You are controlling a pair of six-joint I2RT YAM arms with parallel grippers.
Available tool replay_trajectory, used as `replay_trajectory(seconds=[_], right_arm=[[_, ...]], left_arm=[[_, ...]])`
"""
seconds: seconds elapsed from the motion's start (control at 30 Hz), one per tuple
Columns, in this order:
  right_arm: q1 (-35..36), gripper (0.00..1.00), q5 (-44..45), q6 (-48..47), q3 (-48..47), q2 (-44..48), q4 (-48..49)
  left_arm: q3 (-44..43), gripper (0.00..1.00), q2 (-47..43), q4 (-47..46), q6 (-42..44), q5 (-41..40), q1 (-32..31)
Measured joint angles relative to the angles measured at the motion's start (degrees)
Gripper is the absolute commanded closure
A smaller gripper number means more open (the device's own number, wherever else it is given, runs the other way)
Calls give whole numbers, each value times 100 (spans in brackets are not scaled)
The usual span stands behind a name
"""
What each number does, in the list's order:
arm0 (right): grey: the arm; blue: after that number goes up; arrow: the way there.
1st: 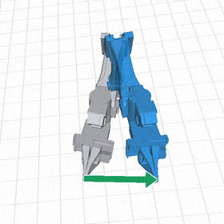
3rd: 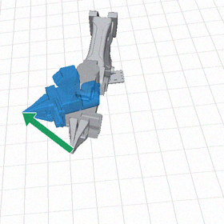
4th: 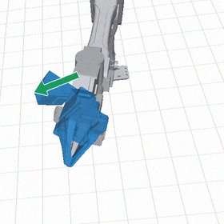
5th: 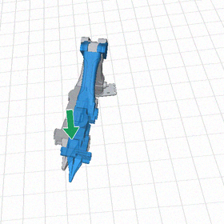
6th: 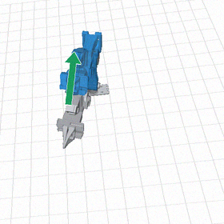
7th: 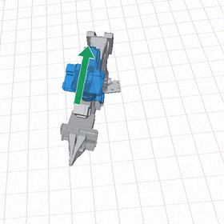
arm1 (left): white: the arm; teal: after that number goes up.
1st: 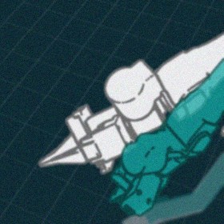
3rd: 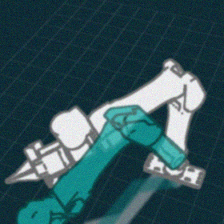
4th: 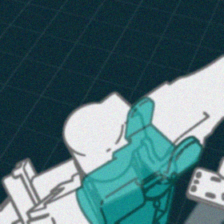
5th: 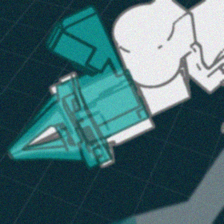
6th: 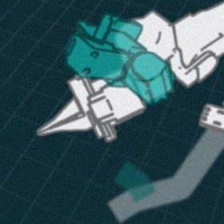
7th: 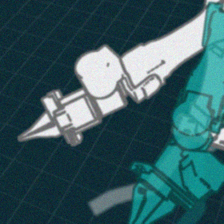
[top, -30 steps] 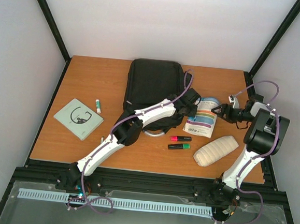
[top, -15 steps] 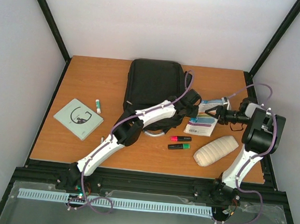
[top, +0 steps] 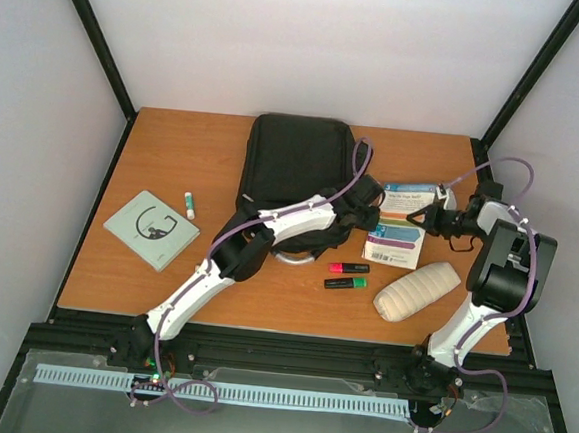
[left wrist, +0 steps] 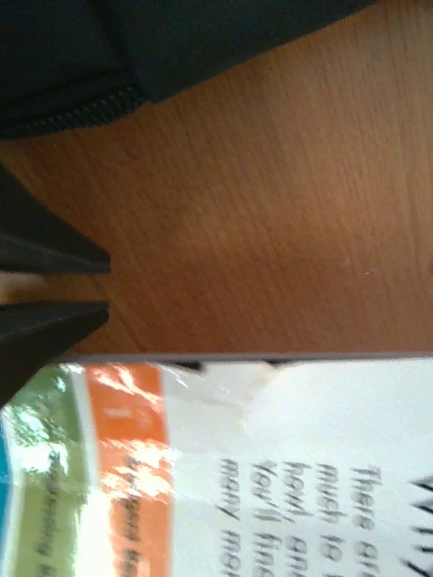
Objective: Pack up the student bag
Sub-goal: Pick up the book from the center of the board.
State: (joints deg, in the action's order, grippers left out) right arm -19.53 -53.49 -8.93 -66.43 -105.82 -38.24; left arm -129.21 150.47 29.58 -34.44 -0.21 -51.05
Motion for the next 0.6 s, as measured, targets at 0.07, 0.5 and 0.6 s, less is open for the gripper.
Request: replay_trajectory(seconds=[0.07, 0.5, 0.6], right_arm=[[-31, 97, -2, 46, -4, 57, -4], [-131, 97, -37, 605, -669, 404, -212], [-157, 97, -144, 804, -726, 518, -210]], left_arm=[[328, 71, -214, -48, -11, 15, 20], [2761, 55, -2100, -382, 330, -385, -17], [3042, 52, -2553, -682, 675, -560, -85]])
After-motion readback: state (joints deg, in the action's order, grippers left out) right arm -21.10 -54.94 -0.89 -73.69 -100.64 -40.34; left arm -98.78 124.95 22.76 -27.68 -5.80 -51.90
